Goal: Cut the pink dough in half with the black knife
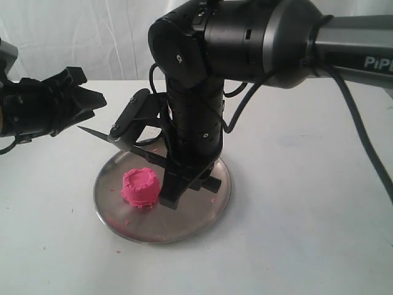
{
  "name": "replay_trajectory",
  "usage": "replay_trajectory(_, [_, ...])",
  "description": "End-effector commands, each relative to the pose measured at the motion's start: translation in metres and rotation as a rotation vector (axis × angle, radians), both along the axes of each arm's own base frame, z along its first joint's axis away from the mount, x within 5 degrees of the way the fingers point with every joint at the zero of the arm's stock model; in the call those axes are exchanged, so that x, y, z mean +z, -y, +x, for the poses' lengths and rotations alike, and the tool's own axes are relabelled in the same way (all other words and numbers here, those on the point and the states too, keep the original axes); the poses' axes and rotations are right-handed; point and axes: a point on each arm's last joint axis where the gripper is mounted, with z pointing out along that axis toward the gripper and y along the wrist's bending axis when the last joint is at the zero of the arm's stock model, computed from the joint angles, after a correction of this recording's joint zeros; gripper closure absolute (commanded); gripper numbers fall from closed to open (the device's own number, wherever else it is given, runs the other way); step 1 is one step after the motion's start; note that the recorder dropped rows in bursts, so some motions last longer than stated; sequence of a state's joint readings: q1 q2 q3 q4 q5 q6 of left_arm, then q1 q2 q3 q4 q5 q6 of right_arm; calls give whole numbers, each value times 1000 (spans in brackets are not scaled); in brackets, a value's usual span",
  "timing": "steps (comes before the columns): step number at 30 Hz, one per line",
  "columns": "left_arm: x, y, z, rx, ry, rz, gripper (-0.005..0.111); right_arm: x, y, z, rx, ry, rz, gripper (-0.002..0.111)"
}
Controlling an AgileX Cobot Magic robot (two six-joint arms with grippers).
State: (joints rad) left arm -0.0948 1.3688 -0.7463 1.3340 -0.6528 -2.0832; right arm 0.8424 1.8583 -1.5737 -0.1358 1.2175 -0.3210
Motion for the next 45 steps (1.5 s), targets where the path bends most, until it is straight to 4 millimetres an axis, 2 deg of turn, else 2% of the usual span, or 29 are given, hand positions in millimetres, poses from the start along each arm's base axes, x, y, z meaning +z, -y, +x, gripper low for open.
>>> replay_trajectory(1, [13, 0, 2, -11, 56, 20, 90, 4, 2, 2, 0, 5, 5, 108])
replay_trajectory(4, [27, -1, 3, -15, 106, 32, 99, 4, 2, 2, 1, 8, 2, 108])
replay_trajectory(6, [37, -2, 1, -32, 142, 62, 99, 4, 5, 5, -15, 12, 1, 108])
replay_trajectory(9, [41, -1, -4, -48, 146, 61, 99, 4, 9, 10, -43, 10, 4, 108])
replay_trajectory(14, [27, 3, -6, -46, 94, 43, 99, 4, 11, 12, -54, 4, 10, 108])
replay_trajectory(18, [19, 15, -4, -80, 65, 24, 99, 3, 11, 11, -55, 0, 13, 108])
replay_trajectory(24, [3, 24, 2, -93, 17, 68, 99, 3, 11, 11, -55, -1, 14, 108])
replay_trajectory(35, [-31, 27, 16, -103, -71, 135, 99, 11, 13, 10, -55, 12, 28, 108])
replay_trajectory(45, [-31, 28, 15, -125, -61, 136, 99, 3, 14, 15, -66, 4, 12, 108])
